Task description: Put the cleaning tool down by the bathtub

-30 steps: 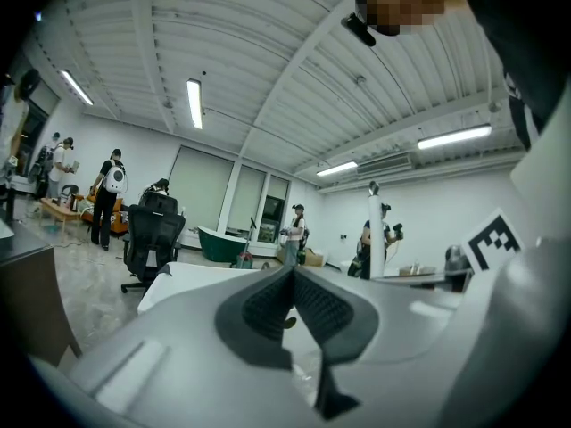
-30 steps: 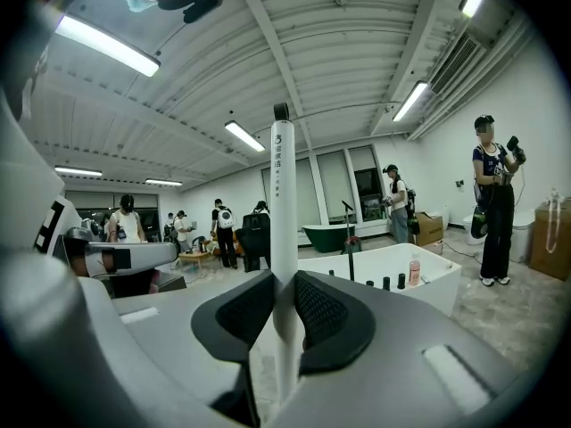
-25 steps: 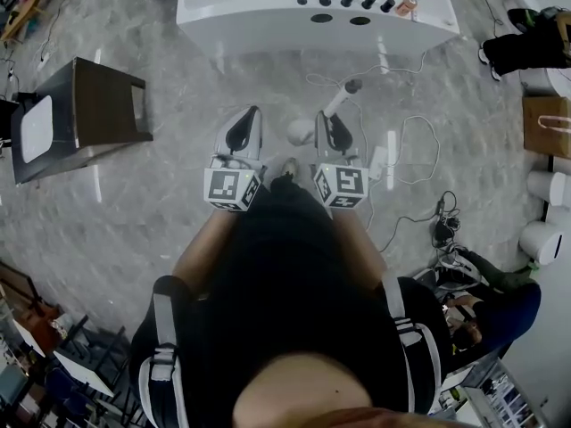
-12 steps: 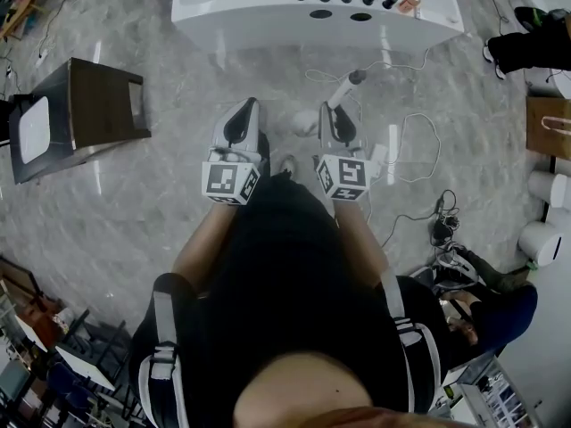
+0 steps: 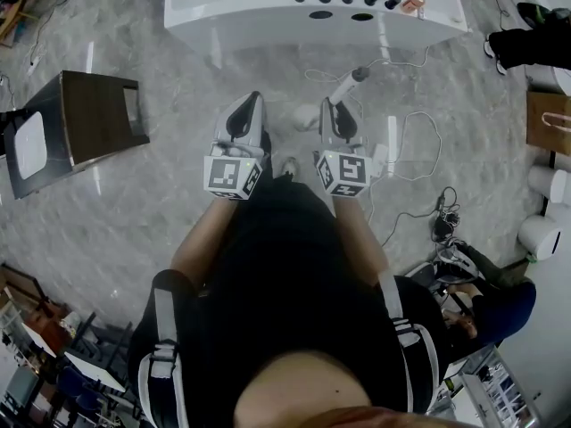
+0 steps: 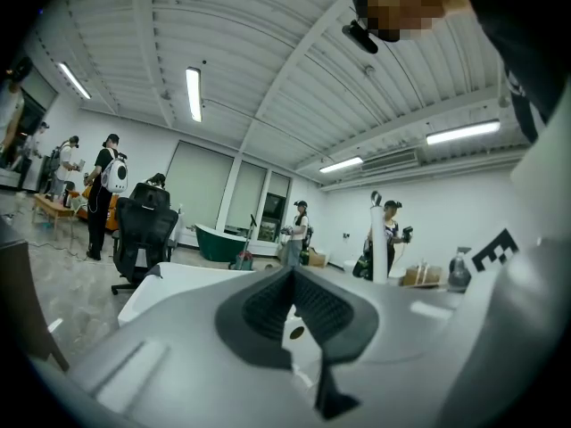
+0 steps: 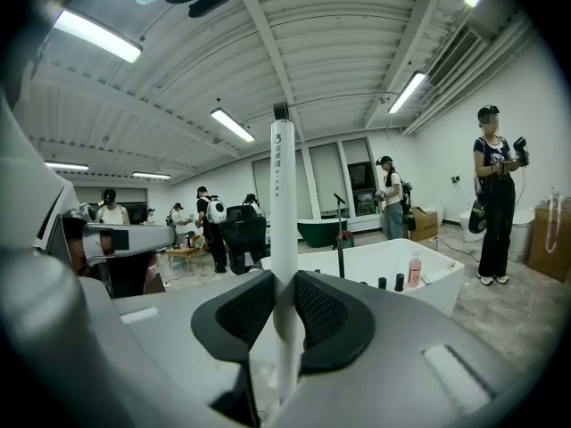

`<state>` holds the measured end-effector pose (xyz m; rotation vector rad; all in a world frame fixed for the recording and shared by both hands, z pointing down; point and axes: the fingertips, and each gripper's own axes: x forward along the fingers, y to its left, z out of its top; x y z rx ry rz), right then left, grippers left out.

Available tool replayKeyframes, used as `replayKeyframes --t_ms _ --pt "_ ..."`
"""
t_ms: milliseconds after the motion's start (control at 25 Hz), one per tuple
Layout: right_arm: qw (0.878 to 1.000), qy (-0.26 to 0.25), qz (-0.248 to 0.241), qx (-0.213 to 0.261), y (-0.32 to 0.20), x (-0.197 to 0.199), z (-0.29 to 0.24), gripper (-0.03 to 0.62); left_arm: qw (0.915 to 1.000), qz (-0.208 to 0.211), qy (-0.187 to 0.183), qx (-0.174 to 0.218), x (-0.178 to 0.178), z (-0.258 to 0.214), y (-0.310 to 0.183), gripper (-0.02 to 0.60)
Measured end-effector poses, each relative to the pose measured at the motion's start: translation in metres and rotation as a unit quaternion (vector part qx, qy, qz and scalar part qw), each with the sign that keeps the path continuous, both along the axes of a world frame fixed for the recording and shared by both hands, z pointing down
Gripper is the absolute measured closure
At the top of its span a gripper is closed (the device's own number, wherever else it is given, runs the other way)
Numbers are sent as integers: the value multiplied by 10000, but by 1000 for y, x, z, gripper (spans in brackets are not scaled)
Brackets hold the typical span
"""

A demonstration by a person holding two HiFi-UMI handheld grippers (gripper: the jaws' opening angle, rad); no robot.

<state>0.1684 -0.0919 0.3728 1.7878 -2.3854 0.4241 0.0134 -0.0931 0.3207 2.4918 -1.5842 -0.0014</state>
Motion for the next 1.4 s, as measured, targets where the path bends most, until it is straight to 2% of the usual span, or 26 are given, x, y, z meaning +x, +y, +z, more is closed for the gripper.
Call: replayKeyframes --t_ms 480,760,1400 --pt "9994 21 166 -316 -83 -15 40 516 9992 242 -50 -319 -12 44 -92 572" --pt "9986 81 214 -473 -125 -16 79 516 9988 207 -117 -432 -19 81 -136 574" --pt "9961 220 393 -753 -174 -31 178 516 9961 507 -209 -697 -38 173 -173 574"
